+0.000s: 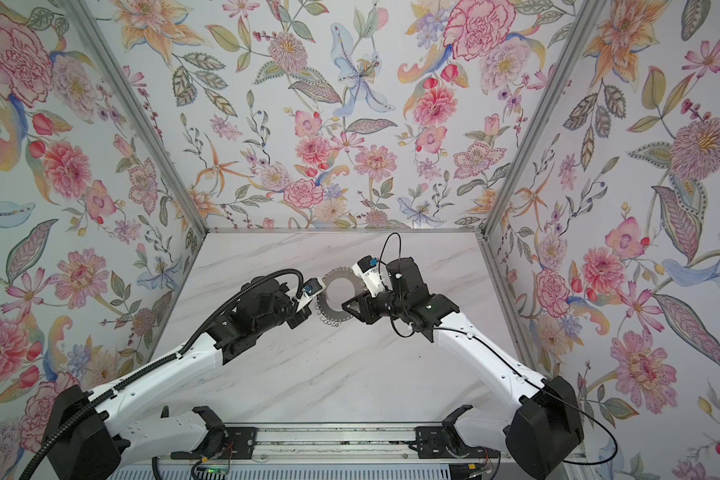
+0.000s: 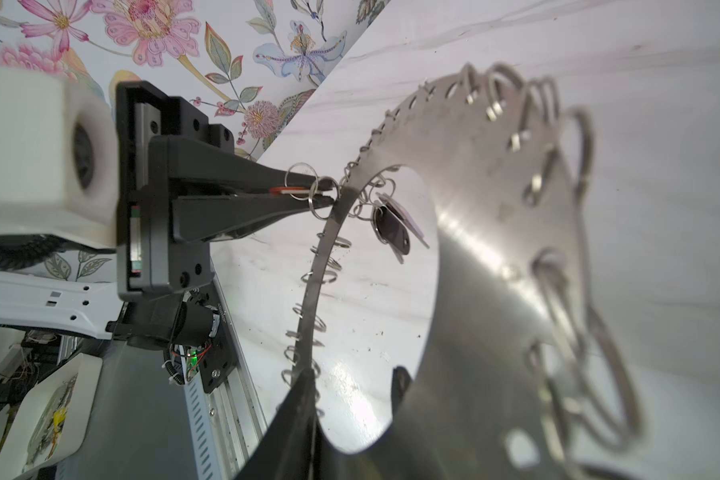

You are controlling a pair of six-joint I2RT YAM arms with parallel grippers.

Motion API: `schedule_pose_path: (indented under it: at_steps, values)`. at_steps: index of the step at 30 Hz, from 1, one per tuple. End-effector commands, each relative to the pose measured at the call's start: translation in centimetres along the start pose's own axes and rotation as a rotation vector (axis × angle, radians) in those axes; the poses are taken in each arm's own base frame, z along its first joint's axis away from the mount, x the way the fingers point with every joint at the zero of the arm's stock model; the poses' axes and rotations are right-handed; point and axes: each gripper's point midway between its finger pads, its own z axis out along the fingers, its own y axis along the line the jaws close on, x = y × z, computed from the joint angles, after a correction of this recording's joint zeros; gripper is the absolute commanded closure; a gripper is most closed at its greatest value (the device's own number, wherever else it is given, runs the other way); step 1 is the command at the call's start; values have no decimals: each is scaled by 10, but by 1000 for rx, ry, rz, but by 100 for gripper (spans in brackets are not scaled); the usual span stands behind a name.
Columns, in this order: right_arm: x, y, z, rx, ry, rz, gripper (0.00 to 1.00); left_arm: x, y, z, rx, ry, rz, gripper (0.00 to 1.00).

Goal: Remove the keys from the keyring
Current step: 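Open the right gripper to release the plate, leaving it hanging from the keys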

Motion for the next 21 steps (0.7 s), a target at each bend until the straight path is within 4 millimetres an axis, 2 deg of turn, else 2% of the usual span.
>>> schedule_pose_path:
  at_steps: [1, 6, 17, 21]
  values:
    - [-9, -2, -7, 3, -60, -8, 59, -12, 16, -10, -31, -7, 27, 100]
    - [-2, -15, -16, 38, -67, 7, 46, -17, 24, -15, -36, 0, 29, 100]
    - [15, -32, -29, 94, -51, 20, 39, -16, 29, -20, -19, 43, 53, 100]
    - [9, -31, -34, 88, -81, 7, 38, -19, 28, -23, 0, 47, 58, 100]
